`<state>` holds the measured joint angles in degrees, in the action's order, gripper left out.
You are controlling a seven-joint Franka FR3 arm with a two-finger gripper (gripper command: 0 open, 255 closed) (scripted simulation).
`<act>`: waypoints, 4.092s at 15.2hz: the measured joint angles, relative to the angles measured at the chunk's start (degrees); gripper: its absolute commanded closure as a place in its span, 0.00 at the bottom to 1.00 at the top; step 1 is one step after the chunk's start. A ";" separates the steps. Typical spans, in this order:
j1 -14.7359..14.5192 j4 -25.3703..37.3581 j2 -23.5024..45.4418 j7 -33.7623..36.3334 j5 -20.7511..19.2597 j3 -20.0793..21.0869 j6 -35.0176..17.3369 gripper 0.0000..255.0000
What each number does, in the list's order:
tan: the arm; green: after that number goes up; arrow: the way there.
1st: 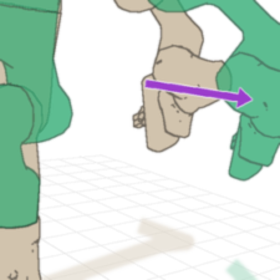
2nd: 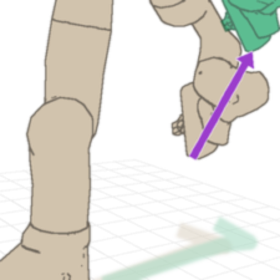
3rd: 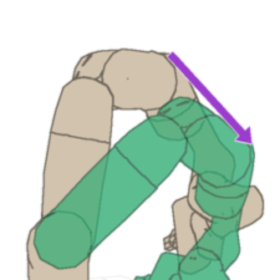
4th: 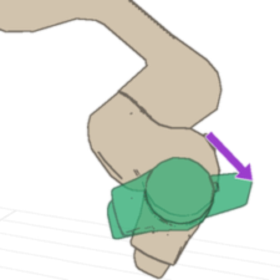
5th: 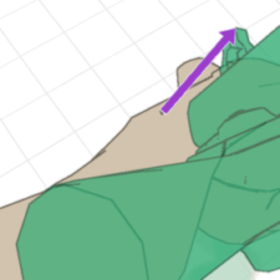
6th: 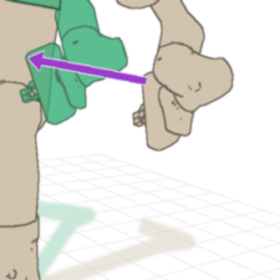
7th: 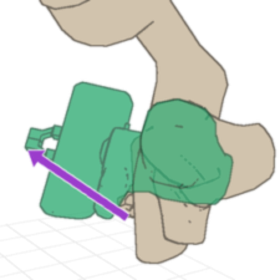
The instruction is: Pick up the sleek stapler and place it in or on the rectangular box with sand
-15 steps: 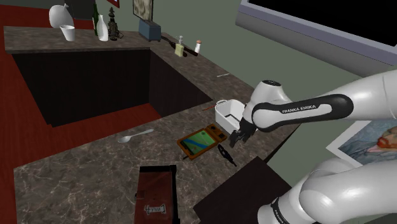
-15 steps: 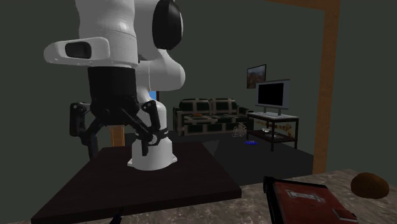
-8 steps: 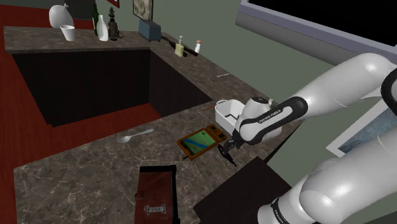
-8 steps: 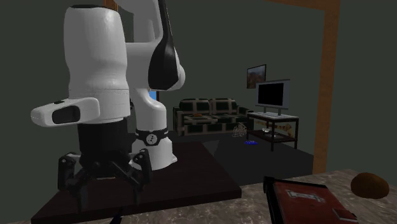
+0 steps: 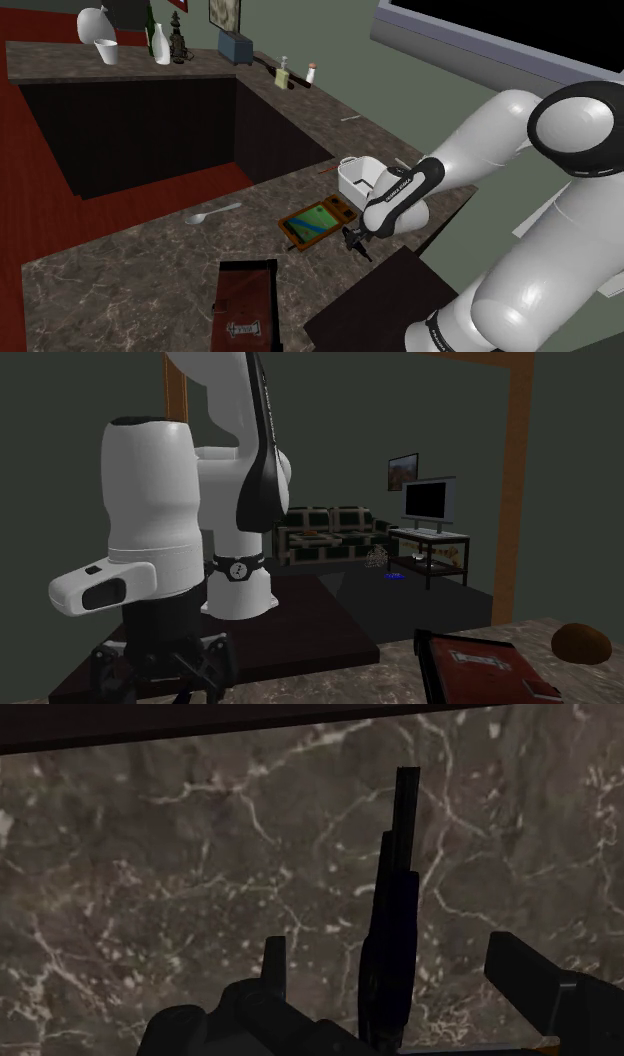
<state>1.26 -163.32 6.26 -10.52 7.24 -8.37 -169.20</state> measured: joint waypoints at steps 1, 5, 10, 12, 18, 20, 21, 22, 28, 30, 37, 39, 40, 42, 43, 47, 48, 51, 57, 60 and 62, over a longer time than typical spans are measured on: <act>0.28 0.45 1.56 -0.79 1.47 0.97 -1.10 0.00; 1.23 0.66 3.21 -2.13 3.02 2.09 -2.55 0.00; 1.35 0.67 3.34 -2.26 3.14 2.19 -2.68 1.00; 1.35 0.67 3.34 -2.26 3.14 2.19 -2.67 1.00; 1.34 0.67 3.33 -2.26 3.14 2.19 -2.67 1.00; 1.04 0.52 2.72 -1.93 2.63 1.69 -2.20 1.00; 0.55 0.38 1.88 -1.33 1.86 1.04 -1.52 1.00; 0.02 0.22 0.84 -0.56 0.87 0.30 -0.67 1.00; -0.98 -0.92 -6.86 4.40 -6.08 -2.56 5.72 1.00; -0.73 -1.06 -9.24 5.54 -7.63 -2.66 7.91 1.00; 0.44 -1.30 -17.43 7.85 -10.86 -2.24 15.78 1.00; 0.70 -0.92 -19.39 8.05 -11.27 -2.14 18.11 1.00; 0.82 -0.87 -20.27 8.14 -11.44 -2.08 19.04 1.00; 0.95 -0.38 -22.04 8.38 -11.67 -1.89 21.29 1.00; 0.47 -0.41 -22.89 9.33 -11.45 -1.17 22.12 1.00; -3.05 -0.89 -23.05 15.03 -9.30 2.99 21.86 1.00; -4.09 -1.07 -23.15 16.67 -8.66 4.21 21.79 1.00; -7.14 0.17 -21.93 21.41 -6.74 7.68 21.79 1.00; -12.89 3.43 -18.25 31.88 -3.76 15.11 21.22 1.00; -14.92 5.58 -16.78 36.44 -3.22 18.06 21.81 1.00; -16.20 7.95 -14.91 39.87 -3.27 20.12 22.25 1.00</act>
<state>-14.95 -155.38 -8.65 29.35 3.98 11.75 -146.96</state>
